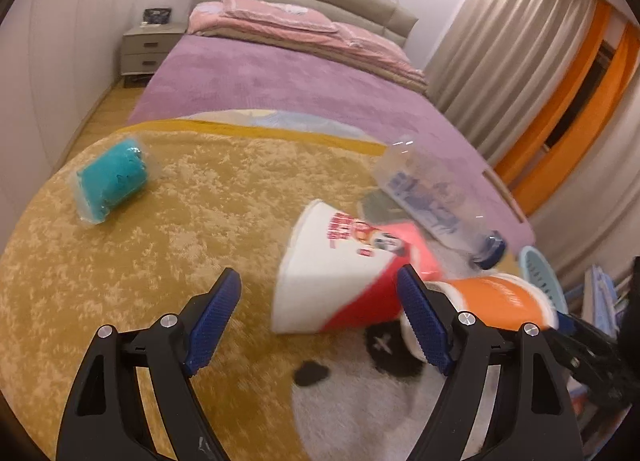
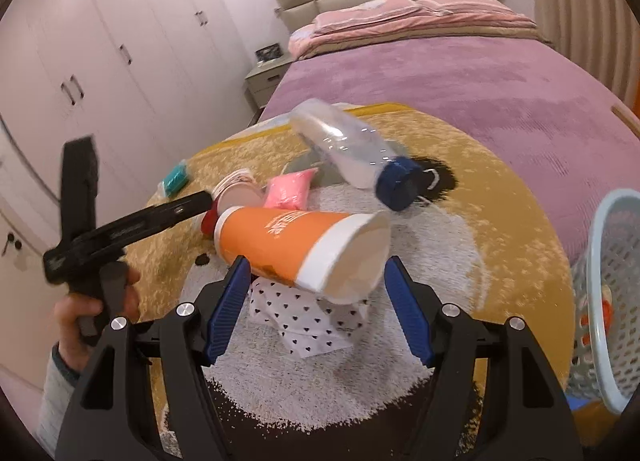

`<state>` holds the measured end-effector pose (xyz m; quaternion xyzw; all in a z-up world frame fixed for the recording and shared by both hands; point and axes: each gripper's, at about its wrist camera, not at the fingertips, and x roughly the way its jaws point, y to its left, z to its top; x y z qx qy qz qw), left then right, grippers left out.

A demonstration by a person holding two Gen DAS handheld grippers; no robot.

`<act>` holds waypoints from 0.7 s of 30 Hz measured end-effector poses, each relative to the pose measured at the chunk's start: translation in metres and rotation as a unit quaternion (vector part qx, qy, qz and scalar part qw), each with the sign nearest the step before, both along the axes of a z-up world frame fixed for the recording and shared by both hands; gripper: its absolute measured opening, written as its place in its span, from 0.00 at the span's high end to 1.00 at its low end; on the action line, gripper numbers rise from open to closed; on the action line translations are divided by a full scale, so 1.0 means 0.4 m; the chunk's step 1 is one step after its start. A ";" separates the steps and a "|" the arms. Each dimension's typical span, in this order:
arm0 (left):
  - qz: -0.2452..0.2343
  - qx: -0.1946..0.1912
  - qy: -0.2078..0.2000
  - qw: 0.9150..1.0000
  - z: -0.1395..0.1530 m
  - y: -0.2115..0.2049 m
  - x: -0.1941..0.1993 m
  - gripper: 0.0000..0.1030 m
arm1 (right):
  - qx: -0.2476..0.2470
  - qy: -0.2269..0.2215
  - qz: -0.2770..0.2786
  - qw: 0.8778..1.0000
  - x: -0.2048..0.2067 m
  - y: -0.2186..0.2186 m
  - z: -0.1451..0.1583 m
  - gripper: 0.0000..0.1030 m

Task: Collect trash
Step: 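Move both open tools back toward the table, then grasp the white-red panda paper cup with the left tool while the right tool grasps the orange paper cup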

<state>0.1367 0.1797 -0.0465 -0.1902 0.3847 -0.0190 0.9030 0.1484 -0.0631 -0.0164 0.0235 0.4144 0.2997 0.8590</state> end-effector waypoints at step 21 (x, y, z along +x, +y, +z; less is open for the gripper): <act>-0.116 -0.116 -0.073 0.984 0.042 -0.065 -0.068 0.43 | -0.012 -0.026 0.041 0.999 -0.085 0.034 -0.011 0.80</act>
